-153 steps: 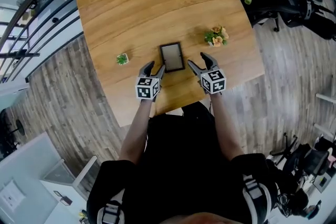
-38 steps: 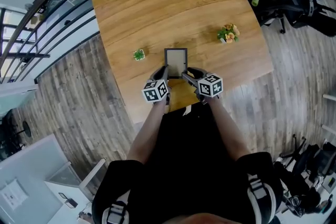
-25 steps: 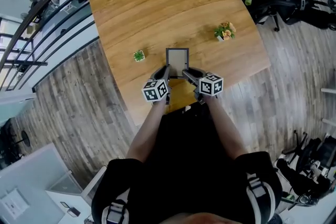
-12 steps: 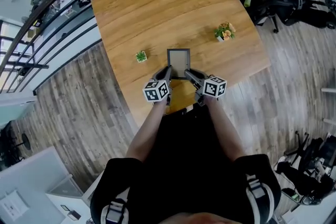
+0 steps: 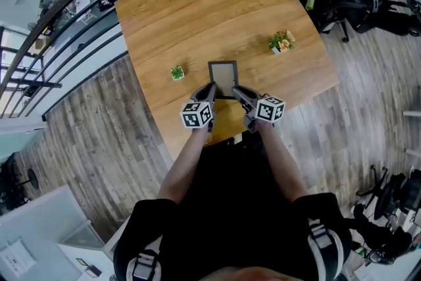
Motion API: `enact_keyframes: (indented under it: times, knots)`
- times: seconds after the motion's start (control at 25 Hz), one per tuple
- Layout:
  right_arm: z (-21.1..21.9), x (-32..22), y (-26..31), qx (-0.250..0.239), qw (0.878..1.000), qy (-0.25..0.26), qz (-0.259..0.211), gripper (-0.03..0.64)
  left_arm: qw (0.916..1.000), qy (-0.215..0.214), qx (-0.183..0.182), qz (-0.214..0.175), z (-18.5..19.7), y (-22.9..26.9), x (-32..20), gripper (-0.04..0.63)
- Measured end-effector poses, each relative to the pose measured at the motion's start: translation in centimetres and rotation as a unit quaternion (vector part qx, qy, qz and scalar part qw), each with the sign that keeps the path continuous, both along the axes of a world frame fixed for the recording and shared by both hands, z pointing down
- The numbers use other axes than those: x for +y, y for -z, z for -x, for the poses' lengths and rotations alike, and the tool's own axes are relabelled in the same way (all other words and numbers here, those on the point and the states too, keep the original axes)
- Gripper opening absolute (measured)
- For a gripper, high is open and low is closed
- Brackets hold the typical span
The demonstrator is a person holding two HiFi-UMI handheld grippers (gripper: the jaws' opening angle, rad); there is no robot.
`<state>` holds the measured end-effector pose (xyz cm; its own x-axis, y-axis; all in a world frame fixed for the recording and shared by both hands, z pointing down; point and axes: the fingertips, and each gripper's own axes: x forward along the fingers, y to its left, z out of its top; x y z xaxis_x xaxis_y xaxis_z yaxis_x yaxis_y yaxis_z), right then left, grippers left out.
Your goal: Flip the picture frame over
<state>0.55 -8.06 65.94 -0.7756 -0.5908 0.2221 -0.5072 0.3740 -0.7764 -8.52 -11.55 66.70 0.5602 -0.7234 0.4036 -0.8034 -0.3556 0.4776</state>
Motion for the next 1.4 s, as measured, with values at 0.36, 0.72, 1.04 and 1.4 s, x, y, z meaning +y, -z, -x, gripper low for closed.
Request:
enact_keyframes:
  times: [0.36, 0.72, 1.04, 1.4]
  knots:
    - [-1.0, -0.5, -0.6, 0.077, 0.997, 0.011, -0.023, 0.077, 0.9996, -0.019, 0.014, -0.014, -0.6, 0.7, -0.9, 0.060]
    - [-0.1, -0.4, -1.2, 0.195, 0.977, 0.059, -0.068, 0.077, 0.9981, -0.040, 0.040, -0.023, -2.2, 2.3, -0.8, 0.101]
    - [0.9, -1.4, -0.2, 0.260, 0.956, 0.064, -0.121, 0.077, 0.9915, -0.018, 0.129, 0.002, -2.8, 5.1, -1.8, 0.143]
    - [2.1, -1.7, 1.9, 0.282, 0.942, 0.070, -0.170, 0.077, 0.9854, -0.013, 0.168, 0.024, -3.4, 5.8, -2.6, 0.177]
